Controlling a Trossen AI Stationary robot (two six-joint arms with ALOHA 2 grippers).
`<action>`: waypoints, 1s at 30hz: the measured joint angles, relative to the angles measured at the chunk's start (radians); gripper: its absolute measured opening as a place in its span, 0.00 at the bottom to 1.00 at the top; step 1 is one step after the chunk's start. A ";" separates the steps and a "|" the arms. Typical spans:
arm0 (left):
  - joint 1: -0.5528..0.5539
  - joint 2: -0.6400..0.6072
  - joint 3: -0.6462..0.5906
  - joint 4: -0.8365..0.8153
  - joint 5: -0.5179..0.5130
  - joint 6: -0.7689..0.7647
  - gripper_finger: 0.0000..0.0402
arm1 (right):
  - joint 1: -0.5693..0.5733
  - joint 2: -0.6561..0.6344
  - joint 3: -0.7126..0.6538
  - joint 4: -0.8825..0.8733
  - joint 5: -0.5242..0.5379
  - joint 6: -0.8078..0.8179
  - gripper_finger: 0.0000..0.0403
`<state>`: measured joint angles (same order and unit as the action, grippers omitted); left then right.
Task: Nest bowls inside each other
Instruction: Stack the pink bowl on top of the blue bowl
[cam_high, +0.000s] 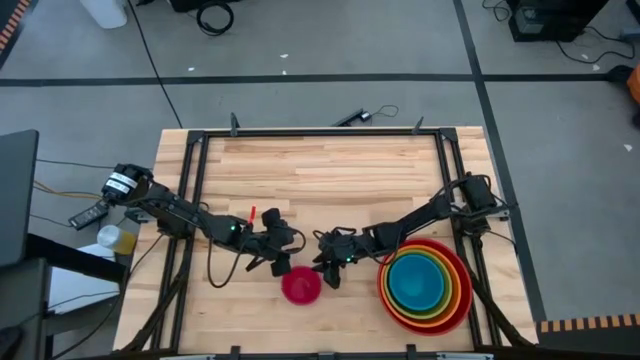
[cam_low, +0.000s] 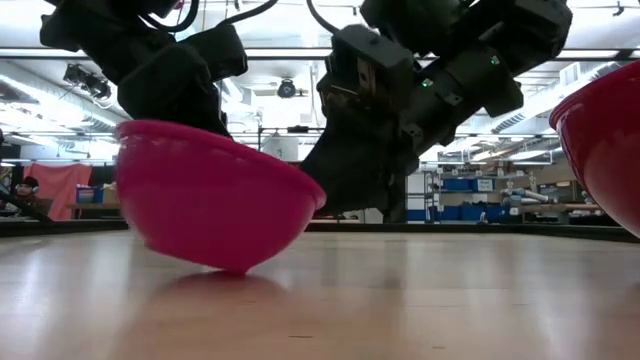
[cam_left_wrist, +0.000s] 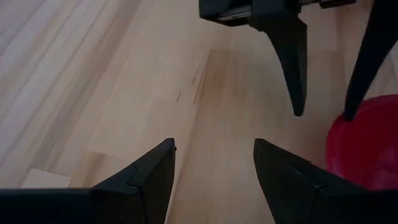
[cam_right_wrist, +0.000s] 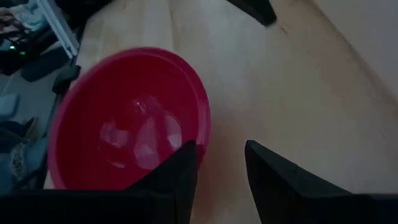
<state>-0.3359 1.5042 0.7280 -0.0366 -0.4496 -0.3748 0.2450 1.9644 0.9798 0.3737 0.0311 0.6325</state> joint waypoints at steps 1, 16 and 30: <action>0.000 0.000 0.000 0.000 0.000 0.000 0.55 | 0.000 0.000 0.000 0.003 -0.007 -0.004 0.36; -0.012 0.000 0.000 -0.032 0.074 -0.046 0.55 | 0.037 0.120 0.110 0.129 -0.075 -0.047 0.36; -0.021 0.000 0.000 -0.070 0.069 -0.062 0.55 | 0.041 0.111 0.315 -0.408 0.063 -0.247 0.03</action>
<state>-0.3573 1.5040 0.7277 -0.1065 -0.3805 -0.4369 0.2859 2.0750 1.2945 -0.0344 0.0940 0.3851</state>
